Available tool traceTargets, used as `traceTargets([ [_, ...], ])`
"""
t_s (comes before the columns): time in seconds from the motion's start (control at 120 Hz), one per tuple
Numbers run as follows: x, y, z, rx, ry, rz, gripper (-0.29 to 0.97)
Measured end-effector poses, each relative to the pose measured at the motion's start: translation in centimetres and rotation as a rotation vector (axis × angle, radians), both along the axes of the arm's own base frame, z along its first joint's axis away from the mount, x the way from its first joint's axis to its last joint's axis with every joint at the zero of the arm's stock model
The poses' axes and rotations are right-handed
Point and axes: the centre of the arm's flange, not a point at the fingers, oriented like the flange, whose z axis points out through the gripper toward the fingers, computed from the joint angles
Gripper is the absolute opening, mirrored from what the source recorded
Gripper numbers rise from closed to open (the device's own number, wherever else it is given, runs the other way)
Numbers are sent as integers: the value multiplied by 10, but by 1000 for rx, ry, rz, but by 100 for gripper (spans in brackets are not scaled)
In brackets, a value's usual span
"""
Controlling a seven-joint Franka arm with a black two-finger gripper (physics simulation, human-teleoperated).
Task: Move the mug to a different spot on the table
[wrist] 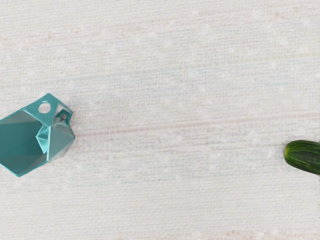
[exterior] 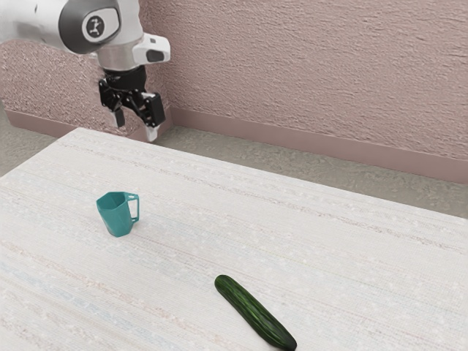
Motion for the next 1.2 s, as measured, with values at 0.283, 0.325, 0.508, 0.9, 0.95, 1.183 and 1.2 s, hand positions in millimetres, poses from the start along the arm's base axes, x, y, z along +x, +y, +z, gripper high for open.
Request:
traceTargets([
  [0.283, 20, -4, -73, 10, 113, -51, 68],
  [0.325, 33, 10, -99, 8, 136, -49, 68],
  [0.508, 68, 102, -191, -31, 165, -61, 68],
  [0.9, 86, 110, -237, -38, 76, -546, 68],
  [0.95, 87, 122, -237, -51, 50, -553, 68],
  [1.183, 91, 156, -272, -80, 39, -604, 68],
  [1.2, 91, 157, -274, -79, 41, -611, 68],
])
